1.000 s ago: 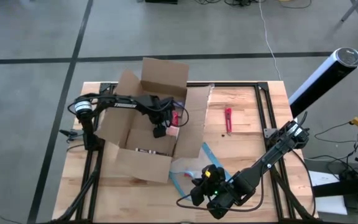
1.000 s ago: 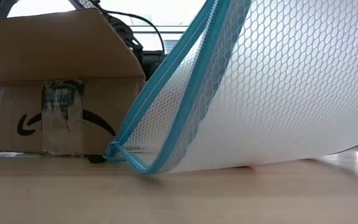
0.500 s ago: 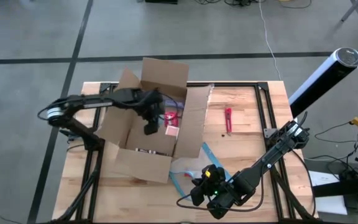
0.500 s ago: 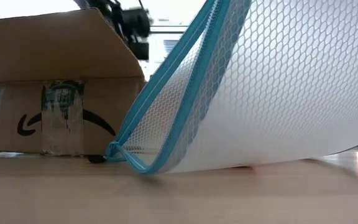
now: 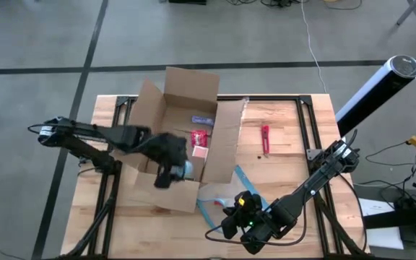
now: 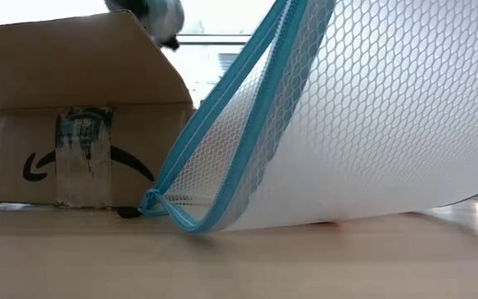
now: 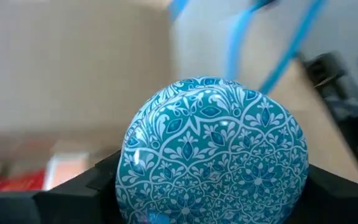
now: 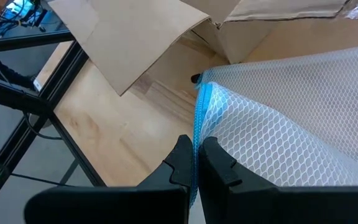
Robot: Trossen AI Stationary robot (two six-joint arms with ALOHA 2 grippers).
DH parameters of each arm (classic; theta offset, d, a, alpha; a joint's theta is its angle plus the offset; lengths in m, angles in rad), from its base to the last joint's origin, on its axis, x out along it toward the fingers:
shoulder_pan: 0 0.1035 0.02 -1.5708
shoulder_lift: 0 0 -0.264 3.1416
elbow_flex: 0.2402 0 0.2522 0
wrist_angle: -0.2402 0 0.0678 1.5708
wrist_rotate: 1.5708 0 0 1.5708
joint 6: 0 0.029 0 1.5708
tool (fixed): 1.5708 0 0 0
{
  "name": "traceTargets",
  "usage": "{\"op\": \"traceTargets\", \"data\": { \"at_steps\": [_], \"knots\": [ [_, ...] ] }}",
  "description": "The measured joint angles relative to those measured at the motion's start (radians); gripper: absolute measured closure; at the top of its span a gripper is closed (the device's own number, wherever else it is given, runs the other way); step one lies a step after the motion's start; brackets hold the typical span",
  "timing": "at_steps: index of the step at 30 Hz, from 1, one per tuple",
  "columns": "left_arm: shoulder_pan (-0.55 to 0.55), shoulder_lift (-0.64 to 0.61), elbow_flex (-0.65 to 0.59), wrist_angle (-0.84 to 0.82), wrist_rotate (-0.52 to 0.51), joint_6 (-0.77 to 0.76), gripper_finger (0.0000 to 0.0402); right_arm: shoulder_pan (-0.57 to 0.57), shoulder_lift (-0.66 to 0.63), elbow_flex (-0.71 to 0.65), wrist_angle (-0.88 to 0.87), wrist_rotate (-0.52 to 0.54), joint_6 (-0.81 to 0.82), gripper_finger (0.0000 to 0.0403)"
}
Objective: Unpack boxes
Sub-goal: Put the blue scented candle into the blue transparent zip
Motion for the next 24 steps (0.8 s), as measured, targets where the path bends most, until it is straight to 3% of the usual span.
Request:
{"op": "traceTargets", "data": {
  "at_steps": [8,24],
  "knots": [
    [-0.133,0.095,0.0,0.194,0.0,-0.035,0.0137,0.0,0.0,0.0,0.0,0.0,0.0,0.0403],
    [-0.2,0.314,0.0,0.372,0.062,-0.02,0.0137,0.0,0.0,0.0,0.0,0.0,0.0,0.0403]
  ]
}}
